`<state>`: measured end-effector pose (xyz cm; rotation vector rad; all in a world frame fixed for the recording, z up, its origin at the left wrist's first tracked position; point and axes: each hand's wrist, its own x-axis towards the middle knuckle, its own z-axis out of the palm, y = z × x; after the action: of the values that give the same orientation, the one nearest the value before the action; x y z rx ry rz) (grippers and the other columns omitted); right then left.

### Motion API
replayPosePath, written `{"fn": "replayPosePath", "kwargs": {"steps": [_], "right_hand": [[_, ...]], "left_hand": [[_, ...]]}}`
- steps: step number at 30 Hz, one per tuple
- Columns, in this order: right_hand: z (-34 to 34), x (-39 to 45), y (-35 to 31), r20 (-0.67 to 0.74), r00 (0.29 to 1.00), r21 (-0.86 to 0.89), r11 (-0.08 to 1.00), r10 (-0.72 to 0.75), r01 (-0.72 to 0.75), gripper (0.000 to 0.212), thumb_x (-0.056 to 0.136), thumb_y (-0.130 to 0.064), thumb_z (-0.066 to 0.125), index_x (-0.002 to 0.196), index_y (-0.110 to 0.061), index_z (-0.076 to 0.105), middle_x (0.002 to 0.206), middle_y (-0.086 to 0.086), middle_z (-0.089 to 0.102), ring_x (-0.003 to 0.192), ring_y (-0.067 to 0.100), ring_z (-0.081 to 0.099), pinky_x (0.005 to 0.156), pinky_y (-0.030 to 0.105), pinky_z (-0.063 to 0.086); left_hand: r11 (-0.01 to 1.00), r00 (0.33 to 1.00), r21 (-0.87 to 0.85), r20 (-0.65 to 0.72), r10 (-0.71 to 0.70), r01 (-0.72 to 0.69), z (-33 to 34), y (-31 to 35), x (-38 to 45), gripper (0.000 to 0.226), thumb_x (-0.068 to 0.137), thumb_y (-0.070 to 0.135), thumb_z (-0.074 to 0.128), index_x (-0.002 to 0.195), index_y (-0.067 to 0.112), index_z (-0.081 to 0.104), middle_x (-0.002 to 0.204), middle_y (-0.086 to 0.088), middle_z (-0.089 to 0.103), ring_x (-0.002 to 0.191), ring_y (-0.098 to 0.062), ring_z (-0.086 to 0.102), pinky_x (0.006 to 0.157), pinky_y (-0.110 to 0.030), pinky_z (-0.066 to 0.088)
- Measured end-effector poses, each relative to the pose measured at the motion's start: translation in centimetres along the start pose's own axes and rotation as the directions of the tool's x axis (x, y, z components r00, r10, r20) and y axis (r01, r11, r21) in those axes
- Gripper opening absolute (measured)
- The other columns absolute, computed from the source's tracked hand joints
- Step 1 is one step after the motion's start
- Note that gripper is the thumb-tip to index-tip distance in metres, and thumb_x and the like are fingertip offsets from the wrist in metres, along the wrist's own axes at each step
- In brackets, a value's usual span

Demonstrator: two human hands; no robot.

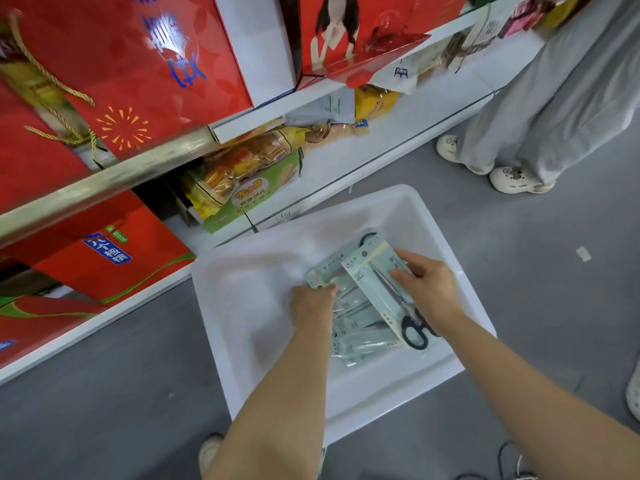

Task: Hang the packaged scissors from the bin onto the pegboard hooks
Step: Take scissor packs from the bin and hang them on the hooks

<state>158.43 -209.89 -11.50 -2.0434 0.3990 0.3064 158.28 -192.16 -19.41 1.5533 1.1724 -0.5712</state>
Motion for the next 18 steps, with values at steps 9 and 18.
{"fn": "replayPosePath", "kwargs": {"steps": [9,18], "right_hand": [[1.8,-0.3,-0.4,0.018,1.0,0.082,0.996,0.019,-0.02,0.037,0.089,-0.009,0.066,0.121,-0.026,0.069,0.104,-0.008,0.075,0.093,0.009,0.071,0.088,0.031,0.056],[4.2,-1.3,-6.5,0.029,1.0,0.18,0.984,-0.013,0.008,0.035,0.082,-0.016,0.075,0.106,-0.04,0.072,0.092,0.004,0.077,0.087,0.03,0.071,0.086,0.043,0.058]], "left_hand": [[0.976,0.994,-0.205,-0.094,0.057,-0.076,-3.4,0.6,0.4,0.01,0.092,0.016,0.059,0.094,0.007,0.064,0.099,-0.015,0.068,0.076,-0.028,0.061,0.066,-0.03,0.049],[0.86,0.96,-0.434,-0.19,0.205,-0.27,-11.5,1.2,-3.4,0.02,0.082,-0.004,0.066,0.094,0.011,0.062,0.091,-0.008,0.07,0.077,-0.023,0.069,0.07,-0.031,0.059]]}}
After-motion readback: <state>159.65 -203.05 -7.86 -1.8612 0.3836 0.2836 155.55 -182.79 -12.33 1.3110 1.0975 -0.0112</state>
